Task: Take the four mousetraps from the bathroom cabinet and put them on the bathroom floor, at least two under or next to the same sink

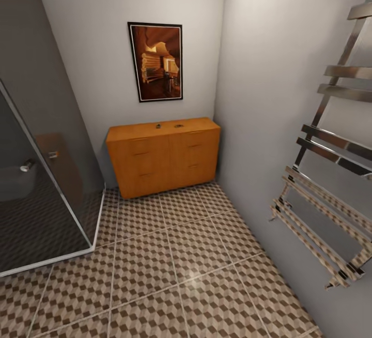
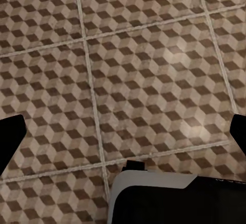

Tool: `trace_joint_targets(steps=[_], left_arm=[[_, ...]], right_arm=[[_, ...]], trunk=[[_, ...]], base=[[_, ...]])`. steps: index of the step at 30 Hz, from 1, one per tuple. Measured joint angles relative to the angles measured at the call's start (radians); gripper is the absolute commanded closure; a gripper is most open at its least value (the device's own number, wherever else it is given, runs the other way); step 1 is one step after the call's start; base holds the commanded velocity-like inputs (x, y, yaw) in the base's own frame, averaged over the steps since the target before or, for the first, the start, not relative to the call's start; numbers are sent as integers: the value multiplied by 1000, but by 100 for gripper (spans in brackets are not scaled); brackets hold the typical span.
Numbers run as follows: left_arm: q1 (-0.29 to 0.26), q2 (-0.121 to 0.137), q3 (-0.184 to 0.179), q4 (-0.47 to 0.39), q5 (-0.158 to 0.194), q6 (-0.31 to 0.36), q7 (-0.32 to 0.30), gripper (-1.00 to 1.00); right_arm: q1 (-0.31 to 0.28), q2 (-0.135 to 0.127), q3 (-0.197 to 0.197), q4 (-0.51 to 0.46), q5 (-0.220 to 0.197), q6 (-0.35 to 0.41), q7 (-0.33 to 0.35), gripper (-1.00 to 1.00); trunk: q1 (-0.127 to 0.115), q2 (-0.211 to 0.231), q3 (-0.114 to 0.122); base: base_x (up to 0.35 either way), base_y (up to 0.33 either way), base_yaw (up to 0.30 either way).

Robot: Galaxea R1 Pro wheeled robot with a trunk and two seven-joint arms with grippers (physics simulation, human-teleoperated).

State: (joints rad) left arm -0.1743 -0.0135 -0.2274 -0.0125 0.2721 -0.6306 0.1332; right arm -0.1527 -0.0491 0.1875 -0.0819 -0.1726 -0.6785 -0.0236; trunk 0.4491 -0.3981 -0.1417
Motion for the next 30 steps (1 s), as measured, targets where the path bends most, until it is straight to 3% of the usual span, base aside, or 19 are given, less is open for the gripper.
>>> trace_joint_targets(steps=[30], left_arm=[[0, 0, 0, 0, 0, 0, 0, -100]], right_arm=[[0, -1, 0, 0, 1, 0, 0, -100]], trunk=[[0, 0, 0]], base=[[210, -5, 3]])
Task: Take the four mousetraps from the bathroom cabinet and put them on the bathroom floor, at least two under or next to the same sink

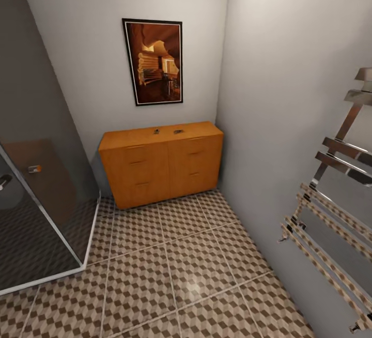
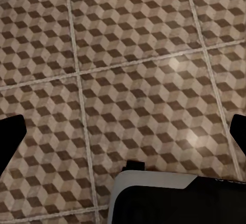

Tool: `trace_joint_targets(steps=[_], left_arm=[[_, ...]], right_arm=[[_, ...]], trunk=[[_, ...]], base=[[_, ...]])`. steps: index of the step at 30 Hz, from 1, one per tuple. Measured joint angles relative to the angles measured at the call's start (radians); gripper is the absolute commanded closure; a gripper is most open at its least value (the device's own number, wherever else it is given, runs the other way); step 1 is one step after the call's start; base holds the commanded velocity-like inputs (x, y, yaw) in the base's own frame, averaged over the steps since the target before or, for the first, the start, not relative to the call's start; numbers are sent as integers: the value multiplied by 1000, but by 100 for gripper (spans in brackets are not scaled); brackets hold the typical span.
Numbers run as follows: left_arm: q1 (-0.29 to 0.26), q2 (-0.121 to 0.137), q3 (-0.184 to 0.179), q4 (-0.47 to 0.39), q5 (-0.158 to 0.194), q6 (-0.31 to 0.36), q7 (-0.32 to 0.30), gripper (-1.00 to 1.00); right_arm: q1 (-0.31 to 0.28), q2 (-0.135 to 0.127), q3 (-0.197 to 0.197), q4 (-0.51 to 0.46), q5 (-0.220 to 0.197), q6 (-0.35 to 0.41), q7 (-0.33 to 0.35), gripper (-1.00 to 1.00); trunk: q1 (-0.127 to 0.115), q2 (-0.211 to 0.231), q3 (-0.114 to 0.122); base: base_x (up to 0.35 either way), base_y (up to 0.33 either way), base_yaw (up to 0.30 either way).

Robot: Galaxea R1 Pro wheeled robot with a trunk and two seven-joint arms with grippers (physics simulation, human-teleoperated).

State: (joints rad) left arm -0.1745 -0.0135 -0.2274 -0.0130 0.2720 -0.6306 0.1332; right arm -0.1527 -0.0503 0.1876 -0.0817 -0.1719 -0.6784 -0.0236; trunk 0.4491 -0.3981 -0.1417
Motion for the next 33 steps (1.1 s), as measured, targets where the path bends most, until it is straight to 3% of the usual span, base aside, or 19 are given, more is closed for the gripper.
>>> trace_joint_targets(steps=[14, 26, 33], left_arm=[[0, 0, 0, 0, 0, 0, 0, -100], [0, 0, 0, 0, 0, 0, 0, -100], [0, 0, 0, 0, 0, 0, 0, -100]], right_arm=[[0, 1, 0, 0, 0, 0, 0, -100], [0, 1, 0, 0, 0, 0, 0, -100], [0, 0, 0, 0, 0, 0, 0, -100]], trunk=[[0, 0, 0], [0, 0, 0], [0, 0, 0]], base=[[199, 0, 13], [203, 0, 208], [200, 0, 74]])
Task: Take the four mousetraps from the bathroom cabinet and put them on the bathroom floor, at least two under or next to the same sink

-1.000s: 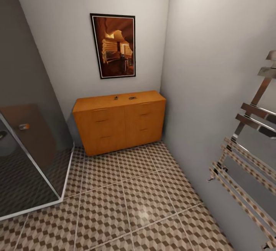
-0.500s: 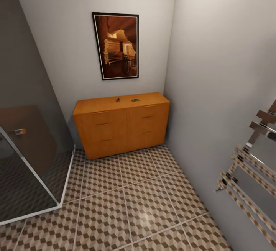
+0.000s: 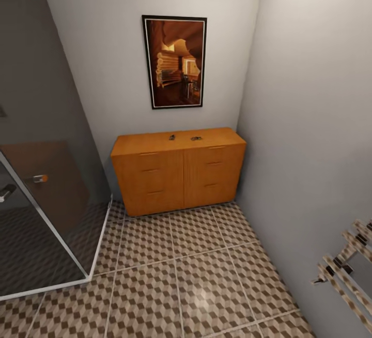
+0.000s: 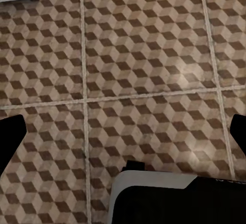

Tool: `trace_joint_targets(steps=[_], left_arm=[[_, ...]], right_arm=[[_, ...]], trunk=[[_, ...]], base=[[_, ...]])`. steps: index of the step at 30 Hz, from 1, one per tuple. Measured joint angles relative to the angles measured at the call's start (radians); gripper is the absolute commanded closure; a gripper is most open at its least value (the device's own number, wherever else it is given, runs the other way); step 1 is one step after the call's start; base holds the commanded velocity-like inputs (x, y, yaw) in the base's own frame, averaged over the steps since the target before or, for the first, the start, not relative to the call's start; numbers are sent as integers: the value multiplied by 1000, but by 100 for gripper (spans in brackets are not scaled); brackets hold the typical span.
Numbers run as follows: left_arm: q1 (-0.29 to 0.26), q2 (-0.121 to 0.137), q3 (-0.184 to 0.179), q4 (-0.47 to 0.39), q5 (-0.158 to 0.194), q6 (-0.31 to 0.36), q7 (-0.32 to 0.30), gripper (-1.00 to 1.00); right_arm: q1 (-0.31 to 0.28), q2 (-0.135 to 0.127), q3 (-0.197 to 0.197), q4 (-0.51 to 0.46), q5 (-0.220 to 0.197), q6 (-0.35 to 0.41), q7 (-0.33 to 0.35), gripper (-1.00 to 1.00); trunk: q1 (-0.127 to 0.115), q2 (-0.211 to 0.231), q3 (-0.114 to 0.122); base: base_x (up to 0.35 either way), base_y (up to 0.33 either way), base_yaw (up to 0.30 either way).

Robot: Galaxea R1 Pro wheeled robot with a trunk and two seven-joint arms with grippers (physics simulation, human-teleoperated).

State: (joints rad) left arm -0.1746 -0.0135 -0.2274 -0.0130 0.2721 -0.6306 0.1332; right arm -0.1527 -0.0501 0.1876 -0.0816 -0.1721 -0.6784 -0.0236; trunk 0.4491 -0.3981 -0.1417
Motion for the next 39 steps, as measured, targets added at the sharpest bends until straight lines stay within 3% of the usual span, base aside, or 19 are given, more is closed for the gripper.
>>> trace_joint_targets(steps=[39], left_arm=[[0, 0, 0, 0, 0, 0, 0, -100]], right_arm=[[0, 0, 0, 0, 0, 0, 0, -100]], trunk=[[0, 0, 0]], base=[[203, 0, 2]])
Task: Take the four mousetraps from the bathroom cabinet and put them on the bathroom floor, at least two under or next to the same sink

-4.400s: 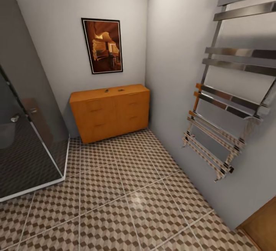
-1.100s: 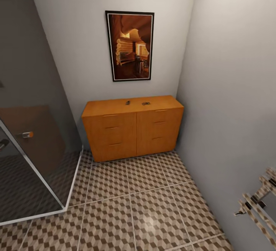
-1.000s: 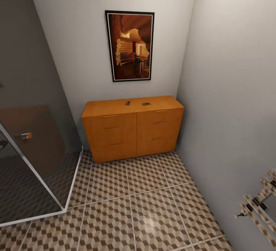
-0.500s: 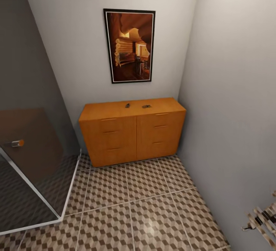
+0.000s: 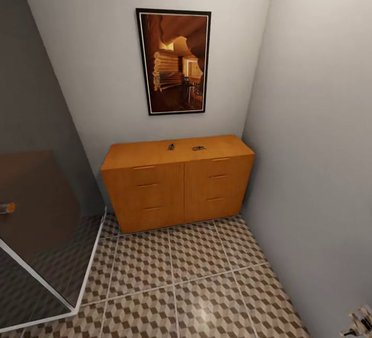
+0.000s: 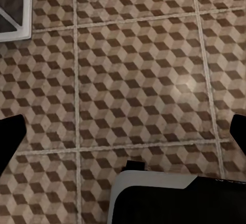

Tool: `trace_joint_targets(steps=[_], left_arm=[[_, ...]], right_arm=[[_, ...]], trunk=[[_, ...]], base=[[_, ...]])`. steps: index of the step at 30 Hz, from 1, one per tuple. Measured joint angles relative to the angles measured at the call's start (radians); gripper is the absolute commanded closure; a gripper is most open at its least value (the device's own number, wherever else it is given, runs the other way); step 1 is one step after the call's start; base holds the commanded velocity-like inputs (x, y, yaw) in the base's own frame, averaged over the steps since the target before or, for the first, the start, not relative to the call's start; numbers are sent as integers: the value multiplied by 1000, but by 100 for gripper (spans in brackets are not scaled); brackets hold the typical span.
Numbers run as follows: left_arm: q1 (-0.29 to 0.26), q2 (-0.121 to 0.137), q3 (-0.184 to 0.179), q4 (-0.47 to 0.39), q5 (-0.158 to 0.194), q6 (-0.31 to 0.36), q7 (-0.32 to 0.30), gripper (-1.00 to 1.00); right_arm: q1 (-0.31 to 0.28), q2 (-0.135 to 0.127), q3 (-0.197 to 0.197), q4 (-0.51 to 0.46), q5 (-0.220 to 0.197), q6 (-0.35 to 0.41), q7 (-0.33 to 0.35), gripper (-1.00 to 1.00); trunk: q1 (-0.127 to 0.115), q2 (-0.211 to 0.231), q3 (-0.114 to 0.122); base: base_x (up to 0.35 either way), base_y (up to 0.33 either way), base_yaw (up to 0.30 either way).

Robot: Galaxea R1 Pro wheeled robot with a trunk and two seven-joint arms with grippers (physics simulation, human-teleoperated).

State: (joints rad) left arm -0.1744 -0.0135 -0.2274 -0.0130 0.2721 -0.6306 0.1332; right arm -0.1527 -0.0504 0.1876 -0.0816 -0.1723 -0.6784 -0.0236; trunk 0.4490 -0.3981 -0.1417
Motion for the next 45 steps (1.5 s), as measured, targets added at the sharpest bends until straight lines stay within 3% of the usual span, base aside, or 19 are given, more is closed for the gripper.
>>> trace_joint_targets(steps=[33, 45], left_arm=[[-1, 0, 0, 0, 0, -1, 0, -100], [0, -1, 0, 0, 0, -2, 0, -100]], right_arm=[[0, 0, 0, 0, 0, 0, 0, -100], [0, -3, -3, -24, -1, -1, -2, -100]], trunk=[[0, 0, 0], [0, 0, 0]], base=[[233, 0, 0], [30, 0, 0]])
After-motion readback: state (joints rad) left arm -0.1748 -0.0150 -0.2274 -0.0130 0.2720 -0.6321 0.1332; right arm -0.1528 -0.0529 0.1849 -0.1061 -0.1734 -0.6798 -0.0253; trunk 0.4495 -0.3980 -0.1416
